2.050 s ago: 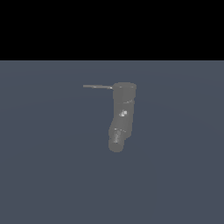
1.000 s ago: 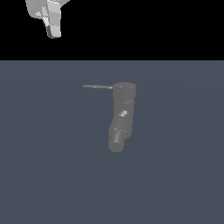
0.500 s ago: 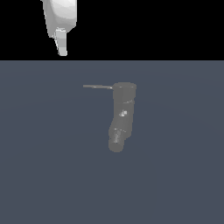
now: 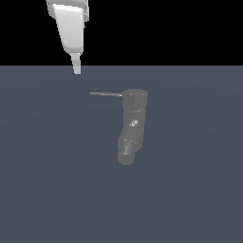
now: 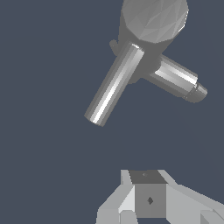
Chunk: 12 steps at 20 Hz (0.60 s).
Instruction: Turn on the faucet by rotating a designated handle.
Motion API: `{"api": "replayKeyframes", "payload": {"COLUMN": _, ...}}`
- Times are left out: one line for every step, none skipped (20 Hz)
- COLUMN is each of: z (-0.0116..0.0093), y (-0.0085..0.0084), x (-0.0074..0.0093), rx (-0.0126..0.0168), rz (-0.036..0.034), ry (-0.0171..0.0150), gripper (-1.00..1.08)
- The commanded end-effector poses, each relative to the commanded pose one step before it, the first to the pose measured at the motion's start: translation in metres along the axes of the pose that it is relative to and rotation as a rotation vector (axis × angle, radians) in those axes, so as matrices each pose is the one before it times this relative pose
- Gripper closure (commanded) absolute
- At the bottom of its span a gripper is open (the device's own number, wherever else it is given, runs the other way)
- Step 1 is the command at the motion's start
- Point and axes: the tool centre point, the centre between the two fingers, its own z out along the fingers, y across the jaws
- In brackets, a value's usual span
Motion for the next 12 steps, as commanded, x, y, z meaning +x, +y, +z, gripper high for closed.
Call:
{"api": "replayKeyframes", "payload": {"z": 0.00842, "y": -0.00999, "x": 0.00576, "rx": 0.00075, "rz": 0.05437, "ry": 0.00167, "gripper": 1.08}}
{"api": "replayKeyframes", "payload": {"z": 0.00337, "y": -0.00399, "x": 0.00232, "rx": 0.00007, "rz": 0.02163, "ry": 0.00070, "gripper": 1.08}}
{"api": "replayKeyframes", "payload": {"z": 0.00340, "y": -0.00403, "x": 0.00236, "rx": 0.00006, "rz": 0.02189, "ry": 0.00074, "gripper": 1.08}}
{"api": "replayKeyframes", "payload": {"z": 0.00345, "y": -0.00408, "x": 0.00240, "rx": 0.00004, "rz": 0.02216, "ry": 0.00078, "gripper": 1.08}}
{"api": "replayKeyframes", "payload": {"z": 0.00349, "y": -0.00414, "x": 0.00244, "rx": 0.00003, "rz": 0.02248, "ry": 0.00082, "gripper": 1.08}}
{"api": "replayKeyframes", "payload": {"z": 0.00354, "y": -0.00420, "x": 0.00249, "rx": 0.00002, "rz": 0.02282, "ry": 0.00086, "gripper": 1.08}}
{"api": "replayKeyframes", "payload": {"z": 0.00359, "y": -0.00427, "x": 0.00254, "rx": 0.00001, "rz": 0.02321, "ry": 0.00090, "gripper": 1.08}}
{"api": "replayKeyframes", "payload": {"z": 0.00365, "y": -0.00435, "x": 0.00261, "rx": 0.00000, "rz": 0.02364, "ry": 0.00093, "gripper": 1.08}}
{"api": "replayKeyframes", "payload": {"z": 0.00365, "y": -0.00437, "x": 0.00263, "rx": 0.00000, "rz": 0.02373, "ry": 0.00094, "gripper": 1.08}}
{"api": "replayKeyframes", "payload": {"z": 0.00353, "y": -0.00425, "x": 0.00256, "rx": -0.00001, "rz": 0.02306, "ry": 0.00092, "gripper": 1.08}}
{"api": "replayKeyframes", "payload": {"z": 0.00340, "y": -0.00410, "x": 0.00247, "rx": -0.00001, "rz": 0.02224, "ry": 0.00090, "gripper": 1.08}}
{"api": "replayKeyframes", "payload": {"z": 0.00326, "y": -0.00394, "x": 0.00238, "rx": -0.00001, "rz": 0.02137, "ry": 0.00087, "gripper": 1.08}}
